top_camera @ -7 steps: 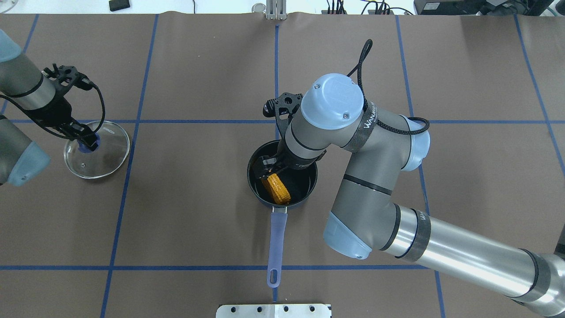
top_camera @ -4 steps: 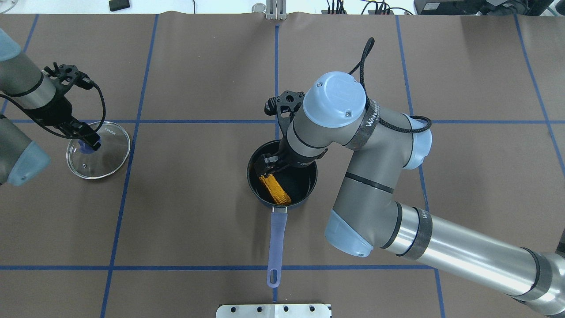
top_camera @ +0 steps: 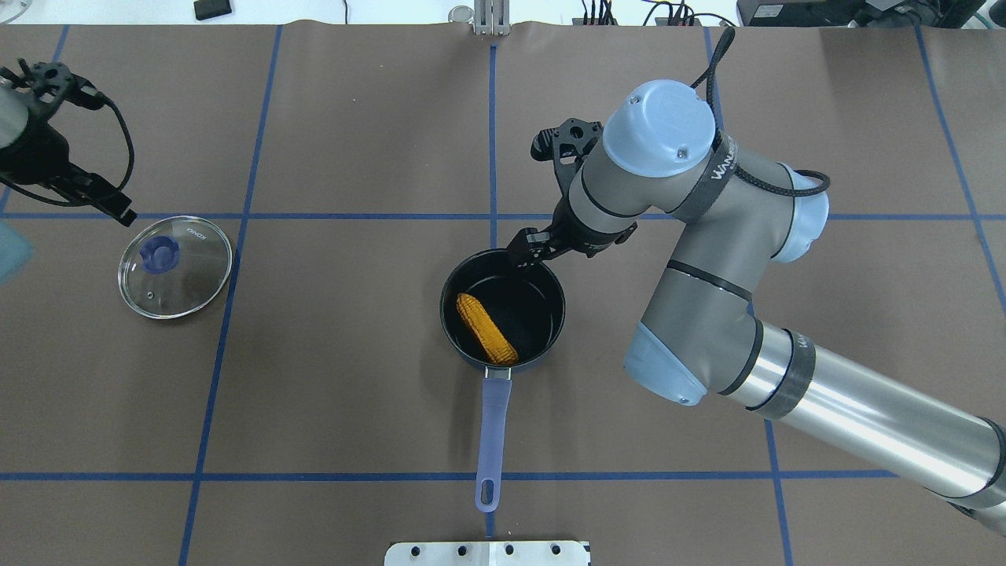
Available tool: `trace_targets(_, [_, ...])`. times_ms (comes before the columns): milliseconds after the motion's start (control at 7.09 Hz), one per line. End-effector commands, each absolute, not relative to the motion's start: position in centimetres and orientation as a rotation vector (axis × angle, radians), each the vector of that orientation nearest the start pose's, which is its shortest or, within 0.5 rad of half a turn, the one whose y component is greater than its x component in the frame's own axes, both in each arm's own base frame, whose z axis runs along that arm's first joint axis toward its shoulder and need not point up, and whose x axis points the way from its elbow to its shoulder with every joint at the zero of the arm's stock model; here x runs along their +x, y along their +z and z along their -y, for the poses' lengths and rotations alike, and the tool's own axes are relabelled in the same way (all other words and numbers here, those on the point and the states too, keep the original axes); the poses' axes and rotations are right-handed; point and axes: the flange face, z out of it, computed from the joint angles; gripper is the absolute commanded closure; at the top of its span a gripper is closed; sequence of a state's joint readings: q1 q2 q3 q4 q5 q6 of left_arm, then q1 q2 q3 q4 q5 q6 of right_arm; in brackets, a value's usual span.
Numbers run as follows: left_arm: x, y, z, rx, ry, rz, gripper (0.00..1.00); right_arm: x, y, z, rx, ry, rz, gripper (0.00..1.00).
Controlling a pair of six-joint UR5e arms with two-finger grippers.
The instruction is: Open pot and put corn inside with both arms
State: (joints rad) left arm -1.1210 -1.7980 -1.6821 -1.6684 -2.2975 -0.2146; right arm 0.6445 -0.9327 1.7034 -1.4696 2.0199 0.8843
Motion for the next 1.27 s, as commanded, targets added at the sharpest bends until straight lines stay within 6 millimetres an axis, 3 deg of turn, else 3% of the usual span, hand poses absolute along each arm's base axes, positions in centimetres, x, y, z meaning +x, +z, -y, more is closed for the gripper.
trace_targets(0, [13.9, 47.7, 56.5, 0.202, 0.311, -0.801, 0.01, -46.2, 22.8, 48.7, 0.216, -0.217, 0.911, 0.0])
trace_targets(282, [8.1, 49.5, 55.7, 0.221, 0.235, -0.783, 0.01, -45.4, 22.6, 49.4, 0.227, -0.205, 0.915, 0.0])
trace_targets(423, [6.7, 50.6, 53.7, 0.216, 0.223, -0.779, 0.01, -44.8, 22.7, 49.9, 0.24, -0.196, 0.921, 0.0])
trace_targets(706, [5.7, 50.8, 50.6, 0.215, 0.216, -0.78, 0.01, -43.9, 22.6, 50.5, 0.269, -0.193, 0.949, 0.0])
trace_targets(847, [5.0, 51.0, 50.4, 0.216, 0.203, -0.778, 0.01, -43.6, 22.8, 50.8, 0.266, -0.172, 0.945, 0.0])
trace_targets(988, [4.6, 51.0, 50.4, 0.221, 0.196, -0.777, 0.01, -41.7, 23.8, 52.0, 0.261, -0.158, 0.944, 0.0])
trace_targets(1129, [4.5, 51.1, 50.5, 0.219, 0.193, -0.775, 0.01, -38.0, 23.5, 54.3, 0.244, -0.122, 0.974, 0.0])
